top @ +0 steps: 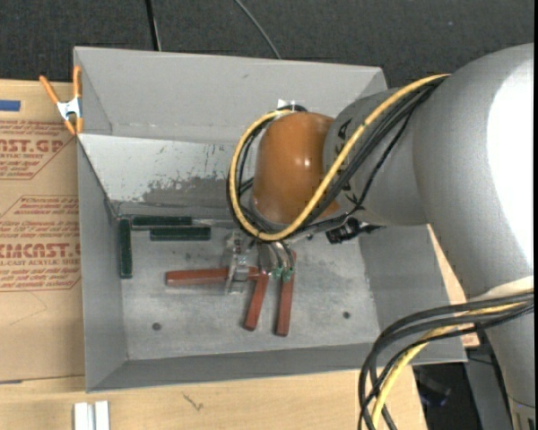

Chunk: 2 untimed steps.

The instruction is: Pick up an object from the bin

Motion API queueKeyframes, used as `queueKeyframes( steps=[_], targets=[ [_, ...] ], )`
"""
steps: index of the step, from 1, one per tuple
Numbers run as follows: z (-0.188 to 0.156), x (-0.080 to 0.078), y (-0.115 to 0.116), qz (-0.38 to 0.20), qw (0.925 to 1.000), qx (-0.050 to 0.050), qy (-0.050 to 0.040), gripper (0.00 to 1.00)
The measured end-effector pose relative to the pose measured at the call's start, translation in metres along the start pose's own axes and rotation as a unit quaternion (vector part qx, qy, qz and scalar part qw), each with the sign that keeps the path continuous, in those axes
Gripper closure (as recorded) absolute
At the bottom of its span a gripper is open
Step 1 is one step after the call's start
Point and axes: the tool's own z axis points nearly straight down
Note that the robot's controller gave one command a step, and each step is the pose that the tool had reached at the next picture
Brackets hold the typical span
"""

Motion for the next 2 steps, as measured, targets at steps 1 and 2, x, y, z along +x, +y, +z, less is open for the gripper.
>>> queueKeyframes(
  steps=[1,2],
  targets=[
    [-0.0134,-0.0026,0.0006,0.0,1.0,-0.001,-0.0046,1.0],
    [-0.0168,-0.0026,0.0007,0.0,1.0,-0.001,-0.0053,1.0]
  ],
)
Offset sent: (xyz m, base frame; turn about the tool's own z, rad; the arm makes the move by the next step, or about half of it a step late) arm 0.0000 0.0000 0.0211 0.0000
